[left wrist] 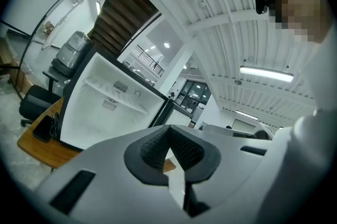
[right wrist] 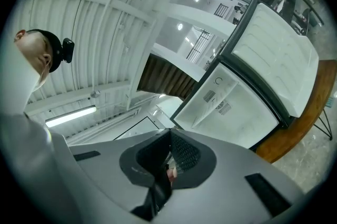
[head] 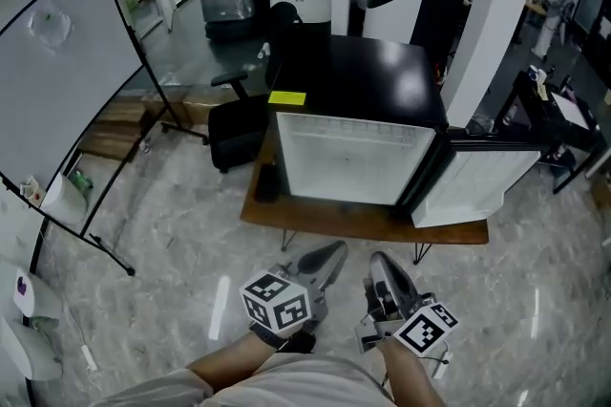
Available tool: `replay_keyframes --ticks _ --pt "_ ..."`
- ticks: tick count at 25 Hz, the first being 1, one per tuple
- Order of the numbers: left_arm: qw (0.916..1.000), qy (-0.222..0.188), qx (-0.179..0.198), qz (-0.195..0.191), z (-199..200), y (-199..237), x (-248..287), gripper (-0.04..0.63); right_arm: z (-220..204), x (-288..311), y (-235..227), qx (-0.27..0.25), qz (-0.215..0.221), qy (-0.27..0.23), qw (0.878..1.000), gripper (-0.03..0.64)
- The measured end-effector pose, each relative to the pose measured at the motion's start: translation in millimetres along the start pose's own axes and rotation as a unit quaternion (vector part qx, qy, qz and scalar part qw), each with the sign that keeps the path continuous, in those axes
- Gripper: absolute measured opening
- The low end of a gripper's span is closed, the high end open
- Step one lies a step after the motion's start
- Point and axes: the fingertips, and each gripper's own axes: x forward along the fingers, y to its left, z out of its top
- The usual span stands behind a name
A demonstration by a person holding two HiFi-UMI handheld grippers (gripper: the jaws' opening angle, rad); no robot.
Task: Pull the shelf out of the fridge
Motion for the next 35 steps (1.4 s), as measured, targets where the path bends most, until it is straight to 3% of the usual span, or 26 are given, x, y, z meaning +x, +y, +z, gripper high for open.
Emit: replay_keyframes --ticks 8,15,20,24,31,35 --pt "0.9994 0.019 -0.004 -0.028 35 64 34 0.006 17 87 -48 0.062 -0.035 -0.045 0.996 0.011" --pt "0.9957 0.024 -0.086 -0.027 40 115 70 0.006 33 120 -88 0.106 -0.066 -0.071 0.99 0.011" --pt "0.9918 0.008 -0.127 -0.012 45 147 109 0.006 42 138 -111 0.113 -0.072 -0.061 0.989 0.011" --pt "0.9827 -0.002 -0.185 -0.014 39 160 145 0.008 51 146 -126 0.106 -0.073 -0.046 0.991 0.011" --pt "0.9619 -0.028 -0.27 -0.032 45 181 203 0.011 79 169 -120 0.066 -0.013 -0.005 0.998 0.011" --pt "0.9485 -0.064 -0.308 -0.038 47 186 229 0.081 91 173 -113 0.058 0.028 0.01 0.998 0.011"
